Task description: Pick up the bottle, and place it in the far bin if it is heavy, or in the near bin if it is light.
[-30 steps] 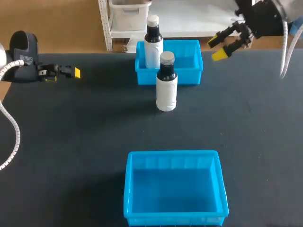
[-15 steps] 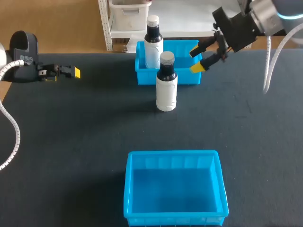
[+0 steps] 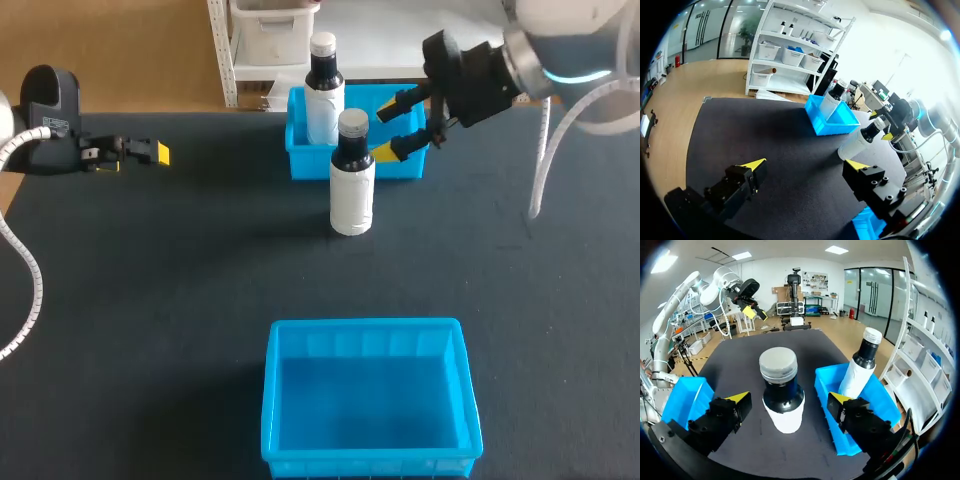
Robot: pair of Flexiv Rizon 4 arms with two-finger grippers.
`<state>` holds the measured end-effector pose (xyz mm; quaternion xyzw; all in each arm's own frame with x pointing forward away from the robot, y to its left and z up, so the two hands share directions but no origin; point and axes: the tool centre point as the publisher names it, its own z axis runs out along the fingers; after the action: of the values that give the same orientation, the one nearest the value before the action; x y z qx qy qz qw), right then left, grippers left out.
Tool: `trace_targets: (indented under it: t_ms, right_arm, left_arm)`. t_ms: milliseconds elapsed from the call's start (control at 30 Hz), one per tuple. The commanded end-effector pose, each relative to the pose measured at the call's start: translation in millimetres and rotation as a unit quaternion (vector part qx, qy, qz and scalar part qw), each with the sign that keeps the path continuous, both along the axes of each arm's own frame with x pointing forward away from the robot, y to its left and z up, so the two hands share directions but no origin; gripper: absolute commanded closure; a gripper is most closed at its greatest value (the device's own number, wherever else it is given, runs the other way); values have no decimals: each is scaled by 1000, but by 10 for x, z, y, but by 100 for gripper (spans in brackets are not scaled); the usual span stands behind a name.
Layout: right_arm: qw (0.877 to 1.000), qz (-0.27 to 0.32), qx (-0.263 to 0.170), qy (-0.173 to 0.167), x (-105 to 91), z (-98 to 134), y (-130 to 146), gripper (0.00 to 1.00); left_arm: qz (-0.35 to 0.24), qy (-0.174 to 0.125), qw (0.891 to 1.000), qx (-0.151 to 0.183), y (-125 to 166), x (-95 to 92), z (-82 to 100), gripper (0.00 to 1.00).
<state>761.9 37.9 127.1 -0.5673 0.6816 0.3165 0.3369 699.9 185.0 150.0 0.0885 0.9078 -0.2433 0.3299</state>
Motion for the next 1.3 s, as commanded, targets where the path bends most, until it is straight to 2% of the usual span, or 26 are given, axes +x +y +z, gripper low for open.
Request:
trace_targets:
  t_ms: [33,600,1033,1133,1300]
  right_arm:
    - [1000,8,3,-1,18,-25,101,0]
    - [999,36,19,9,58,-57,343,0]
    - [998,45,28,18,46,-101,408,0]
    - [998,46,28,18,44,-102,410,8]
    - [998,47,29,18,39,-102,418,29]
  left_arm:
    - [0,0,1000,0,0,0,0,0]
    - [0,0,1000,0,0,0,0,0]
    - [0,0,1000,0,0,0,0,0]
    - [0,0,1000,0,0,0,0,0]
    - [0,0,1000,0,0,0,0,0]
